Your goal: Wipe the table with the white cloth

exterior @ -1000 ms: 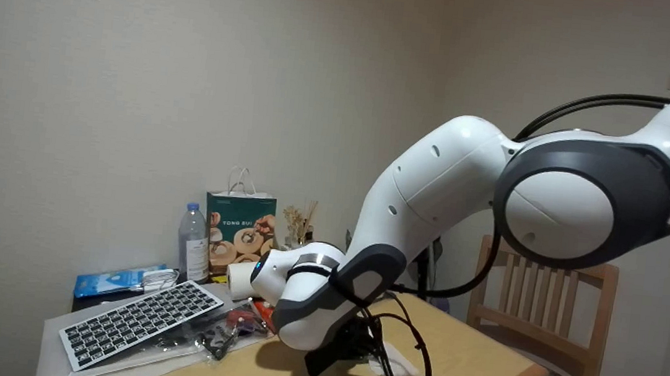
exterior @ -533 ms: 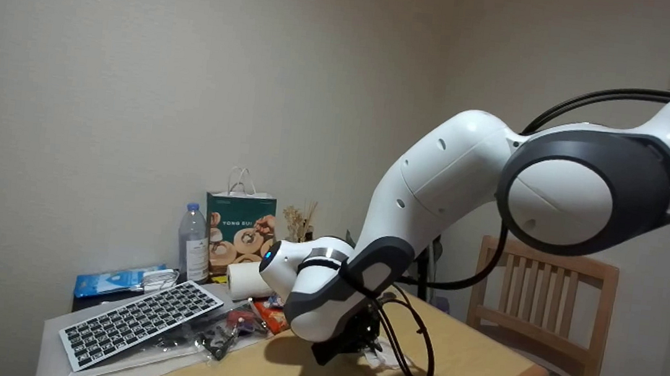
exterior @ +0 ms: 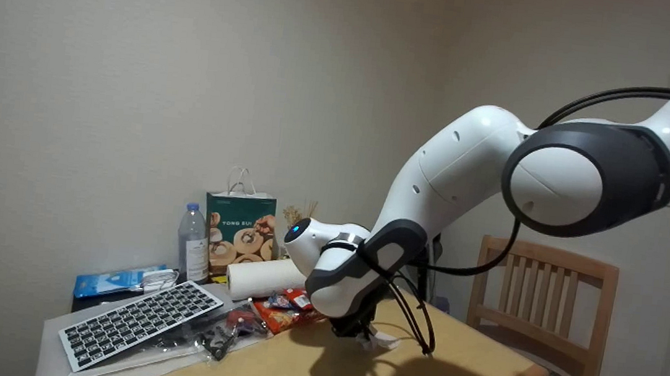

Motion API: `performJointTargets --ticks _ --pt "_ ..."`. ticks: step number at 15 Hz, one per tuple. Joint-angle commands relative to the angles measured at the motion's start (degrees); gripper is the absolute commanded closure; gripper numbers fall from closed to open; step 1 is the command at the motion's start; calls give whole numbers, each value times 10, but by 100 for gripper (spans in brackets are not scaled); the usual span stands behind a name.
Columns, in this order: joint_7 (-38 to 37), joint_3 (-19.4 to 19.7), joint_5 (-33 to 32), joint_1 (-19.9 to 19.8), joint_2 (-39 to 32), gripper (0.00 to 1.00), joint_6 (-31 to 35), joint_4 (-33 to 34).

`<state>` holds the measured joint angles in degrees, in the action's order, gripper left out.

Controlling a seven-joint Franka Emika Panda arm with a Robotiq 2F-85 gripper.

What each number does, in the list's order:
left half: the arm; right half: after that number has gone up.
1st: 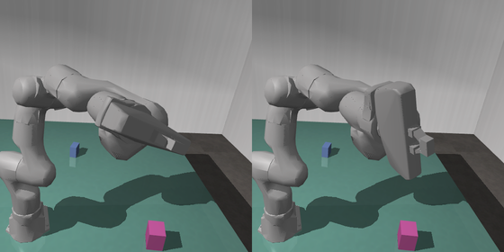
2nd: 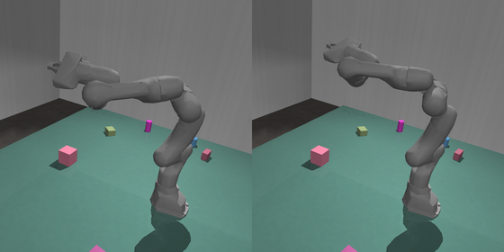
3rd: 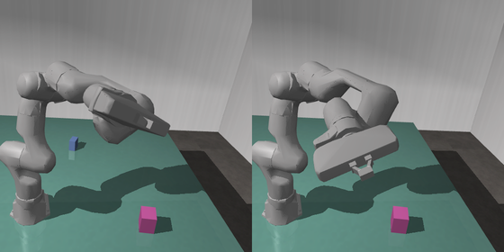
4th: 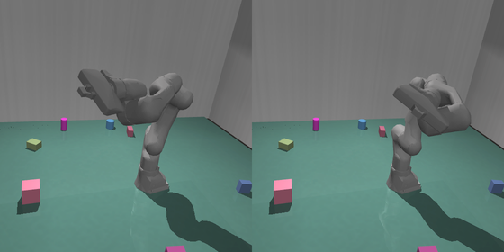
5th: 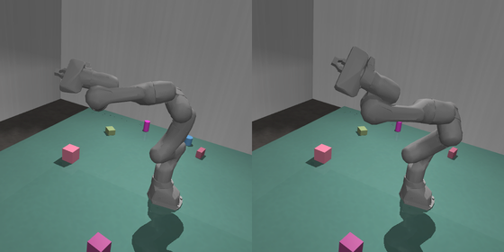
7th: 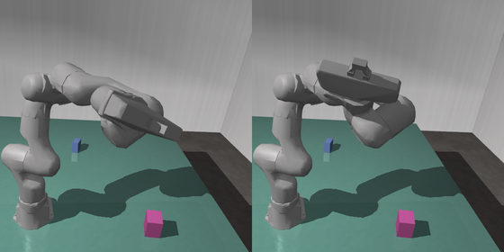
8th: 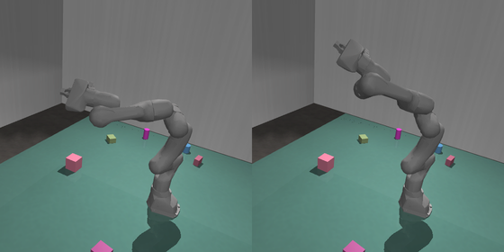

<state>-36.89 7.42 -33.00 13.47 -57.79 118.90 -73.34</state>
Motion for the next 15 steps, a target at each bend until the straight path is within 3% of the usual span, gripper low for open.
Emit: performJointTargets --ticks 1,3,5,9,12,13,14,15 --pt "26 14 26 7 -2 98 3 3" --pt "38 13 31 4 -1 100 3 3" --pt "112 -8 55 -10 -12 100 -40 6" --pt "209 -16 75 -37 -20 100 -12 -7" --pt "268 -19 87 -42 -19 100 -38 -4" --pt "234 -1 89 -24 -24 100 -95 16" --pt "233 2 70 -18 -2 100 -59 18" --pt "232 4 70 -18 -3 98 -69 21"
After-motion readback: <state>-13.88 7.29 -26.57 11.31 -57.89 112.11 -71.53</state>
